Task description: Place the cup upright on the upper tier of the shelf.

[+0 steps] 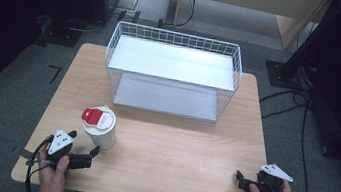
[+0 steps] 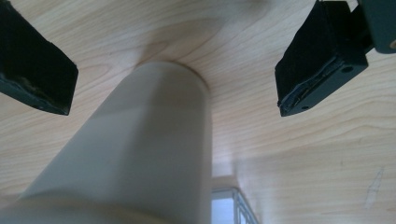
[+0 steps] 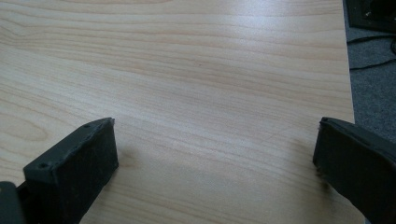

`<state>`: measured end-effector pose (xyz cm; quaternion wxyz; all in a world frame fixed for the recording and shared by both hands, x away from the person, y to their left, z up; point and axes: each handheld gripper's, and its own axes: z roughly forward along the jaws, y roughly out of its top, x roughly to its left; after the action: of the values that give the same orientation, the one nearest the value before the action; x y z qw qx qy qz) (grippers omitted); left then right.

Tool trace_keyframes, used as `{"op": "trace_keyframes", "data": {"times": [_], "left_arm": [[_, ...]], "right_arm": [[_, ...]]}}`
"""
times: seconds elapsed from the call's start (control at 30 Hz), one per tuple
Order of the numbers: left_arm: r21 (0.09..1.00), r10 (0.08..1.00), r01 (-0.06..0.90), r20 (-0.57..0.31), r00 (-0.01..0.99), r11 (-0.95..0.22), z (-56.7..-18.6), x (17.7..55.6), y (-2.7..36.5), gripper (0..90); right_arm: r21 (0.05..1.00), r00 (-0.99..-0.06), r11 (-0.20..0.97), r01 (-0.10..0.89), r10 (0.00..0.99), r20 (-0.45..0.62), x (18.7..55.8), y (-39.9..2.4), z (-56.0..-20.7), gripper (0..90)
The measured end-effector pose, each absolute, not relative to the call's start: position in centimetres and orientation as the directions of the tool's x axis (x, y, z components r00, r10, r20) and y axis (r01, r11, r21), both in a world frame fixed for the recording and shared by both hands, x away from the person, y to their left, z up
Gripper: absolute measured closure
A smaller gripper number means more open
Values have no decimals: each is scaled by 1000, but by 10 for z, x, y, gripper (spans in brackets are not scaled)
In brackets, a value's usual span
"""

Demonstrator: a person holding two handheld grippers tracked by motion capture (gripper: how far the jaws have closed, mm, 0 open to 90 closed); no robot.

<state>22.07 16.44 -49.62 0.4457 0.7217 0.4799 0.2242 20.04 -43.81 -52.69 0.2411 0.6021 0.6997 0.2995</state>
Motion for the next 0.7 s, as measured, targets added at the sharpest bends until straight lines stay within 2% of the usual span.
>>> {"op": "trace_keyframes", "data": {"times": [0.17, 0.3, 0.7], "left_arm": [[868, 867, 486, -164, 472, -100, -490, 223, 161, 0], [867, 869, 491, -180, 461, -81, -490, 227, 154, 0], [887, 888, 455, -144, 437, -80, -489, 239, 128, 0]], "right_arm": [[709, -163, 97, 698, 986, 26, 199, -437, -527, 0], [709, -163, 97, 698, 986, 26, 199, -437, -527, 0], [709, -167, 100, 698, 986, 25, 199, -437, -527, 0]]}}
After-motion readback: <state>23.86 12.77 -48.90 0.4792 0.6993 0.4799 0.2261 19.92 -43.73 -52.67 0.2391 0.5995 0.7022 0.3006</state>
